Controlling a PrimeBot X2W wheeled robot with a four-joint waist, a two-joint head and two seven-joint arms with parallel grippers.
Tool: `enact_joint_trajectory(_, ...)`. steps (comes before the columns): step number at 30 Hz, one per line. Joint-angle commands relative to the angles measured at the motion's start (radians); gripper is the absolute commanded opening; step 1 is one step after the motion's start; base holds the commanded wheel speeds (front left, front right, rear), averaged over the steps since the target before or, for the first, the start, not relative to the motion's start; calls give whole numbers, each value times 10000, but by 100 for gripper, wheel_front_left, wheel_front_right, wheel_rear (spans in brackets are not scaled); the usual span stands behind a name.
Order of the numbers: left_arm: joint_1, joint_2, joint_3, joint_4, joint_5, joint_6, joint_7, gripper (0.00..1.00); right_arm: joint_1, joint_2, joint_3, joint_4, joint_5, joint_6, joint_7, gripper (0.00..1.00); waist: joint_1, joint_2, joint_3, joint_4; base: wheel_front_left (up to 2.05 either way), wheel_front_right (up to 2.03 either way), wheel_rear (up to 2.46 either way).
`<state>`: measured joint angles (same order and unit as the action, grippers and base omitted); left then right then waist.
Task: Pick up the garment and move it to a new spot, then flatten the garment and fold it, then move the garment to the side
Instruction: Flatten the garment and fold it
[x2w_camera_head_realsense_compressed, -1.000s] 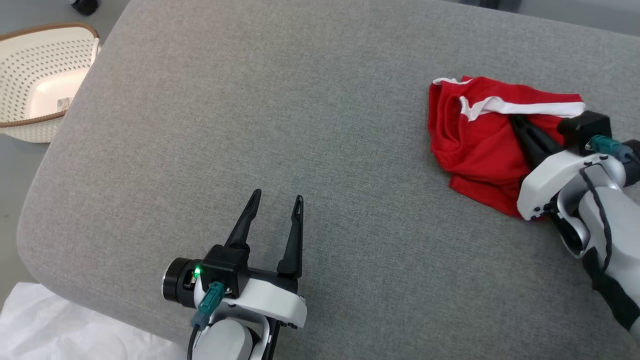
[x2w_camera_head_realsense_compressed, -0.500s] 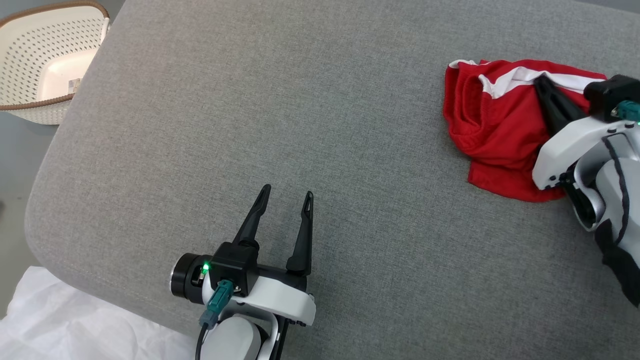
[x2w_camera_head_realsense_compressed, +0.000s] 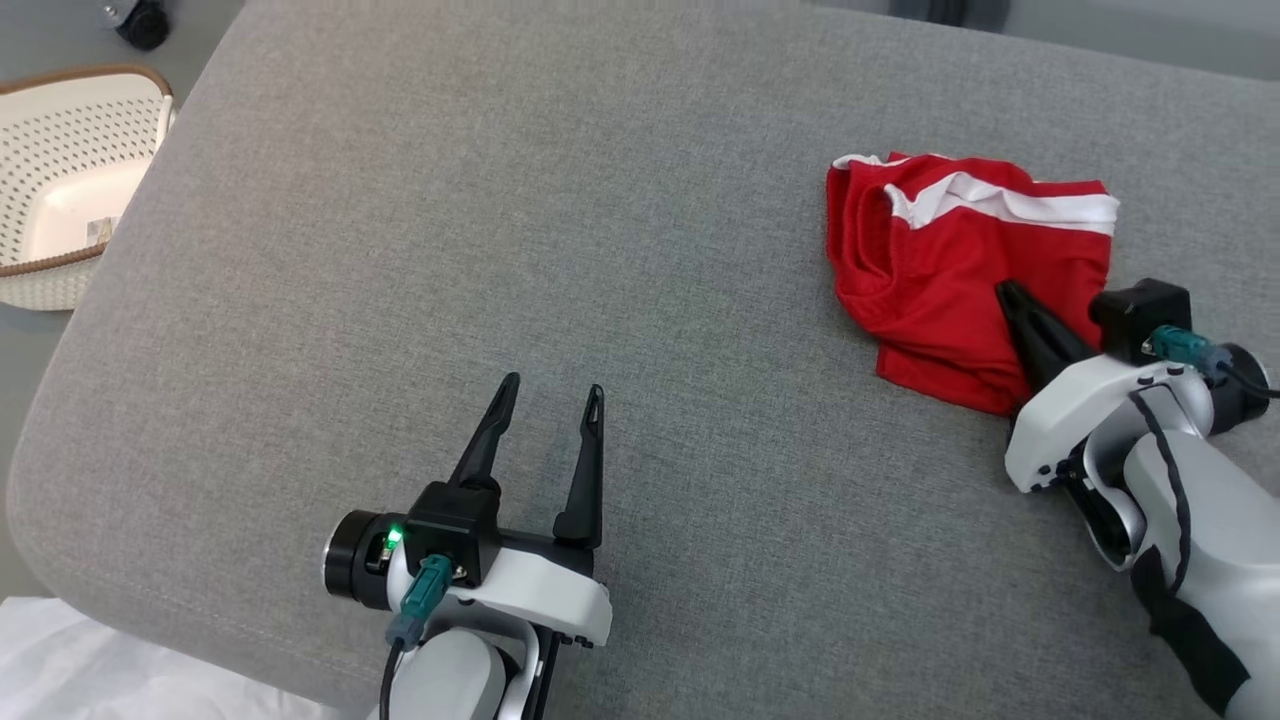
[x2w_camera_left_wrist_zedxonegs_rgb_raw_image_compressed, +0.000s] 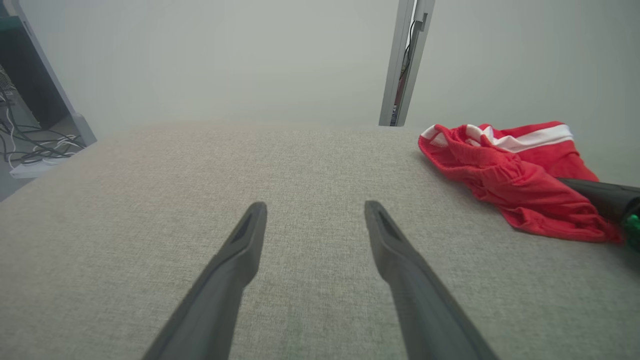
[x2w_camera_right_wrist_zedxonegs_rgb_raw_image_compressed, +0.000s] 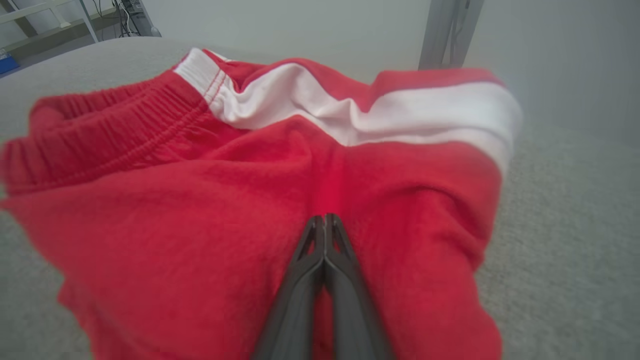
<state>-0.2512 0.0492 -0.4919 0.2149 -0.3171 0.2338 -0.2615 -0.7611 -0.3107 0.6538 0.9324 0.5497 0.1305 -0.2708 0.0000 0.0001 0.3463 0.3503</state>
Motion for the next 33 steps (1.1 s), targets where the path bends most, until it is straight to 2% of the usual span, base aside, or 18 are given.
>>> enact_joint_trajectory(1,40,37,106,80,85,-80,-26,100,786,162,234,469,61,6,117,0,0,-1,-278,-193,0,0,0)
enact_joint_trajectory(10,333,36,556,345,321,-314,-26,100,849,652,430,569,475,9,95,0,0,-1,-1298,-826,0,0,0)
enact_joint_trajectory(17,674,37,1059,480,517,-542,-26,100,1105,562,-335,-364,381,6,56,0,0,-1,-2279,-1496,0,0,0)
enact_joint_trajectory(21,850,39,1439,469,641,-668,-26,100,1424,338,-1251,-1153,-99,4,58,0,0,-1,-2702,-1892,0,0,0)
enact_joint_trajectory(25,1063,37,1809,407,712,-747,-26,100,2078,262,-2544,-2261,-1108,4,56,0,0,-1,-3012,-2265,0,0,0)
enact_joint_trajectory(29,1187,37,2075,357,792,-805,-26,100,3053,487,-3984,-3570,-2252,4,56,0,0,-1,-3214,-2601,0,0,0)
enact_joint_trajectory(33,1362,40,2201,301,802,-828,-26,100,4211,991,-5174,-4864,-3263,4,58,0,0,-1,-3321,-2859,0,0,0)
